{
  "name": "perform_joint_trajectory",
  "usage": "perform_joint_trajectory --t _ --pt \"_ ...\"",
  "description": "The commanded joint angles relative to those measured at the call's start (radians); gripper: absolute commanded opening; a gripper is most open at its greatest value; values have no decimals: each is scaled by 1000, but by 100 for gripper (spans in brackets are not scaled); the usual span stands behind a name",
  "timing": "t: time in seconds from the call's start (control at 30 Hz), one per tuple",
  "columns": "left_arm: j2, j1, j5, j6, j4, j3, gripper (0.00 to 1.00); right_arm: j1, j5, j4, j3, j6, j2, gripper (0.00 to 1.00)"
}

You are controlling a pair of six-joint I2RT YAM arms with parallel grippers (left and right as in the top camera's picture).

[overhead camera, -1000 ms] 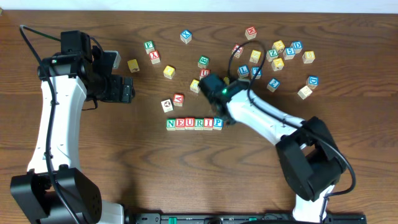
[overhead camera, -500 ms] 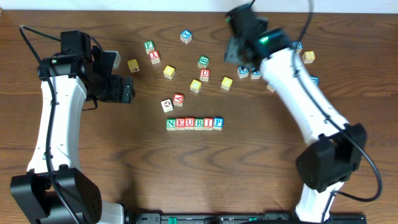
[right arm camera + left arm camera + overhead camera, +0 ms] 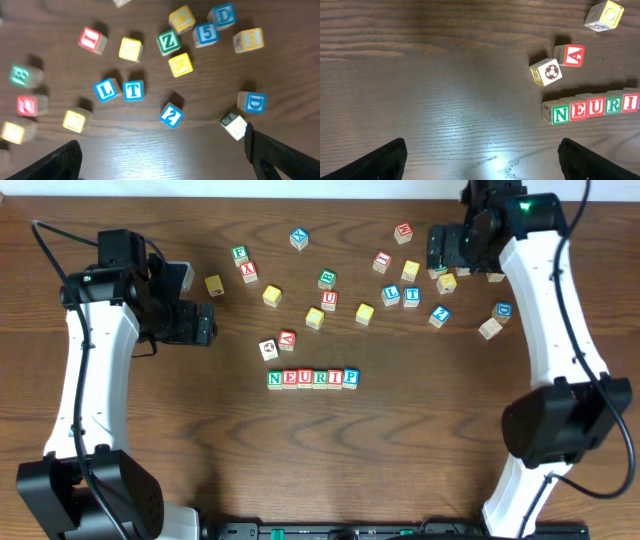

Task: Spell out NEURIPS
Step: 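Move the right gripper toward the block pile at the top right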

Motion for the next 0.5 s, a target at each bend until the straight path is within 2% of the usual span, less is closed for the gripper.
perform_joint_trajectory --t 0.0,0.13,0.3,0.47 --pt "-14 0 11 13 -6 19 95 24 65 -19 77 -116 117 99" --pt "-14 0 11 13 -6 19 95 42 78 -81 238 -169 256 99" --pt "-14 0 11 13 -6 19 95 51 77 -138 428 -313 391 99" --pt "-14 0 11 13 -6 19 95 63 70 -122 444 -477 429 99"
